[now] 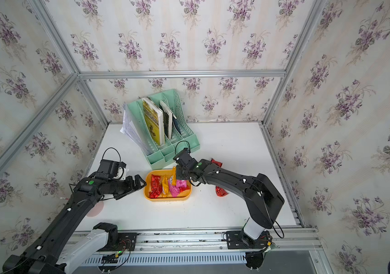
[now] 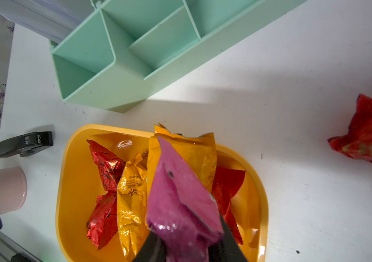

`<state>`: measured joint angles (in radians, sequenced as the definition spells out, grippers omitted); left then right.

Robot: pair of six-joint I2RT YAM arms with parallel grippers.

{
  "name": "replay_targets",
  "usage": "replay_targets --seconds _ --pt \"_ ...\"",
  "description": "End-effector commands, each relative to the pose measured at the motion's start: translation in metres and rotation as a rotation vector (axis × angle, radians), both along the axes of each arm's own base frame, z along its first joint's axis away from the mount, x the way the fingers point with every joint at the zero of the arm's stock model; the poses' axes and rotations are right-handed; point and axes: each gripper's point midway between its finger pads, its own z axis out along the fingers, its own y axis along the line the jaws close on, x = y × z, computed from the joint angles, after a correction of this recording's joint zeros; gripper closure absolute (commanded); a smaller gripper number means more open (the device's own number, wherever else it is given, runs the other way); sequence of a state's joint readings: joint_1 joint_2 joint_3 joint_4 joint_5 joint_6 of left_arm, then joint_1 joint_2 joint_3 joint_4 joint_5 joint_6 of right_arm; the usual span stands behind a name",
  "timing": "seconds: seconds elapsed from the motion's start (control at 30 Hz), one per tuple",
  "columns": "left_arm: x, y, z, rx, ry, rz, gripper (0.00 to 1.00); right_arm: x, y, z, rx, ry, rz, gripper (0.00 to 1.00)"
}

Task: Put the tea bags into the storage box
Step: Place the tea bag in the storage box.

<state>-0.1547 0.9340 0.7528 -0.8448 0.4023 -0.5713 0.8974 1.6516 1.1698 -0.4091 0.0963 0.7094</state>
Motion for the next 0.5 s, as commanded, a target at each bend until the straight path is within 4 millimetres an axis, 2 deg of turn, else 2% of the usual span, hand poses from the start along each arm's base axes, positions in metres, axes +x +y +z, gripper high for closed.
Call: replay_targets --seconds 0.0,0.2,0.33,0.47 --pt "-0.006 -0.002 0.000 -0.006 0.012 -0.026 0.01 -0.003 -0.002 -0.008 -0.016 0.023 -0.025 0.70" --pt "-0.006 -0.002 0.002 -0.016 0.001 -0.011 0.01 -0.016 0.013 0.008 0.046 0.029 0.019 0.70" --pt "-0.004 -0.003 0.003 -0.028 -0.005 0.001 0.01 -0.014 -0.002 0.018 0.024 -0.014 -0.015 0.69" --pt "-0.004 -0.003 0.002 -0.029 -0.003 0.004 0.01 -0.010 -0.019 0.009 -0.061 -0.034 -0.055 0.69"
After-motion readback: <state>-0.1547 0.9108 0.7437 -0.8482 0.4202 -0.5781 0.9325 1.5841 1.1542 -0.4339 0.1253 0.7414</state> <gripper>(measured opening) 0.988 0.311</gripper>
